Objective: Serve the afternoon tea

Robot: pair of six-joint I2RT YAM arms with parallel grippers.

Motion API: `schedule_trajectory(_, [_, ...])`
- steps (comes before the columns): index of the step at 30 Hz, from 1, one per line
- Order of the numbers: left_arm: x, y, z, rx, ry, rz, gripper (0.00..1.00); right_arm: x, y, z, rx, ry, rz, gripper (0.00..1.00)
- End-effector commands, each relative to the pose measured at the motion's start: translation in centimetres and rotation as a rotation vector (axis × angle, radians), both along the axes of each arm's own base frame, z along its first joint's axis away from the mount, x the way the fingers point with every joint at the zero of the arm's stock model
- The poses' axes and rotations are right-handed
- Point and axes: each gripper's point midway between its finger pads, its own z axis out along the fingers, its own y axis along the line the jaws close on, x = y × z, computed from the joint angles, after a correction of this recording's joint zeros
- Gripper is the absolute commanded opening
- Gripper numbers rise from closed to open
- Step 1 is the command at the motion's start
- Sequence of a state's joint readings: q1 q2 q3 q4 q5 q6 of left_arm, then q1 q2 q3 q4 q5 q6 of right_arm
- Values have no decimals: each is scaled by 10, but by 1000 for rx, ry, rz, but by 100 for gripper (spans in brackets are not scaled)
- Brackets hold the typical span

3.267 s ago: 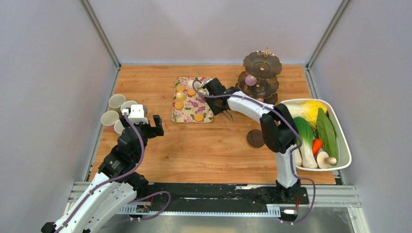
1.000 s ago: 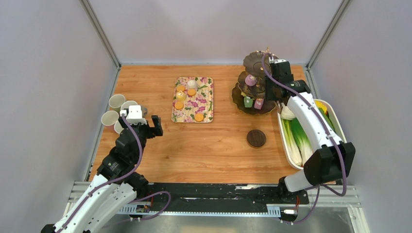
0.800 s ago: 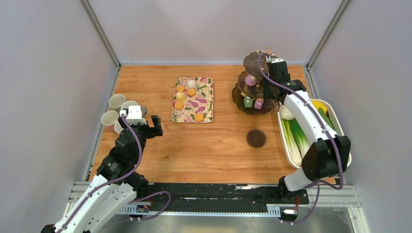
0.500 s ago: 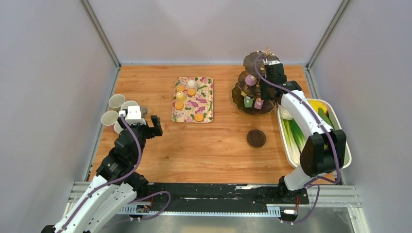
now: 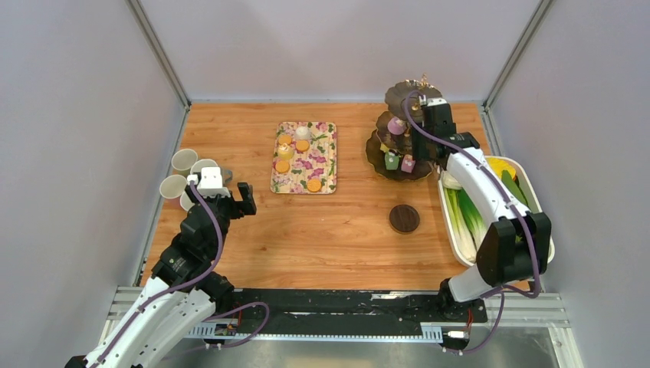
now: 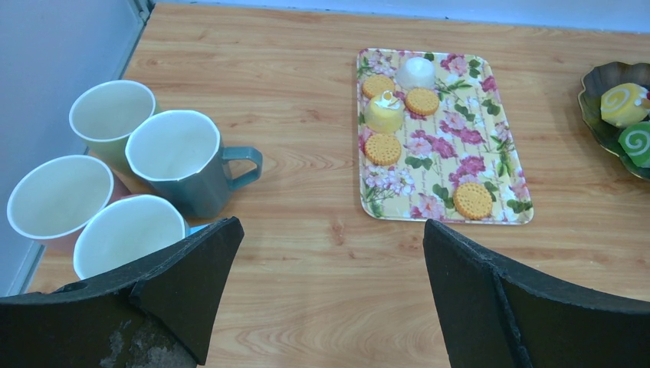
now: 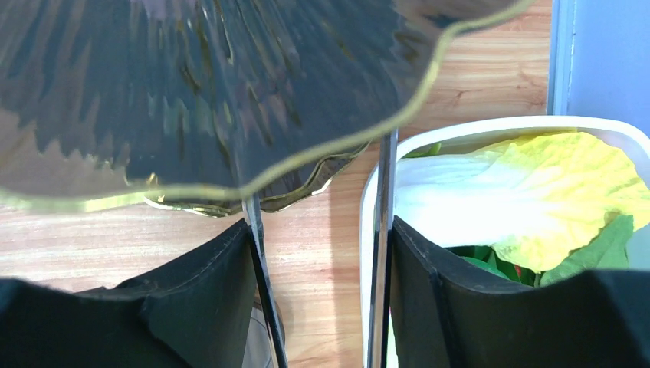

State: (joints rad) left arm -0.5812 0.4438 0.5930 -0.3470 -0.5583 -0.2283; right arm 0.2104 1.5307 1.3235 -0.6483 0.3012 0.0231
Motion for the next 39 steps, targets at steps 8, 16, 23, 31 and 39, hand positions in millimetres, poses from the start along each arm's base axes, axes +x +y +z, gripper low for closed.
schedule_trajectory(8, [1,-2,5,4,-22,-13,100,-35,-12,35,-1,-58,-21,62])
schedule_trajectory(16, [2,-3,4,4,-17,-18,100,-78,-10,43,78,-12,-48,54])
schedule_trajectory(23, [3,-4,3,6,-11,-19,100,-111,12,57,172,-11,28,50])
schedule_trajectory(31, [3,-5,0,12,-2,-20,100,-135,62,63,282,28,221,48])
schedule_trajectory(39, [3,-4,0,12,-2,-16,100,-137,140,48,311,73,425,48])
